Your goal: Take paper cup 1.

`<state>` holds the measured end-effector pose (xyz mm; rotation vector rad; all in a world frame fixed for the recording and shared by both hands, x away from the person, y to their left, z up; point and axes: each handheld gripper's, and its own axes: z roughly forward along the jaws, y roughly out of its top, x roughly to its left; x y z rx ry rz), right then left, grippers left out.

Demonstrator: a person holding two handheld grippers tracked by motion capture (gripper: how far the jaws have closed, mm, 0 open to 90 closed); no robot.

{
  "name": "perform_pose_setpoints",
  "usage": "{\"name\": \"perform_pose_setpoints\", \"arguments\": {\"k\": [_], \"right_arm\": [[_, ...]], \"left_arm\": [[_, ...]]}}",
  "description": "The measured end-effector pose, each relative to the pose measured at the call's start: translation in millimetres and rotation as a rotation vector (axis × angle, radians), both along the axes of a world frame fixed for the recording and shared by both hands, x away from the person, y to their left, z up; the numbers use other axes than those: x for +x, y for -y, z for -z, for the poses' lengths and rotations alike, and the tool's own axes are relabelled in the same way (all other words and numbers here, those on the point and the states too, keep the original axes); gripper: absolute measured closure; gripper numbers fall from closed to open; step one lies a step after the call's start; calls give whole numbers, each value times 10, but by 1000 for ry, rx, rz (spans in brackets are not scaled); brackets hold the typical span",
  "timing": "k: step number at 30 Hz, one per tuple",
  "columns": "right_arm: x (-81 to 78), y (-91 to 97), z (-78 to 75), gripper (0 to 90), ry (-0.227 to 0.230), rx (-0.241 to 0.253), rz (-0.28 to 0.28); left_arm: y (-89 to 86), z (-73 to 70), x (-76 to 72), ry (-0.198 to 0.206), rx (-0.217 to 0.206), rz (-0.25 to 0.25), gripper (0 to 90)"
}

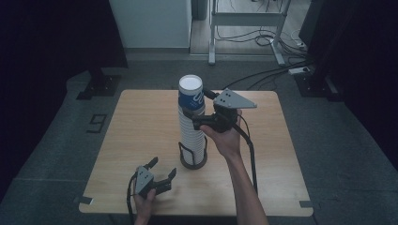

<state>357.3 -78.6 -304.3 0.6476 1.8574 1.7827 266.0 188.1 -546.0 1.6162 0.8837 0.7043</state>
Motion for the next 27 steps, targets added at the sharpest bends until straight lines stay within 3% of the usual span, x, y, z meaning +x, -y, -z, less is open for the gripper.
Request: {"name": "perform_pose_setpoints", "arguments": {"k": [10,27], "right_arm": [[115,-107,35,124,-35,3,-12],[174,-162,70,178,-43,-17,-14]], "left_arm": [[2,0,-3,2,2,-1,144],[0,0,-4,4,2,0,144]]}}
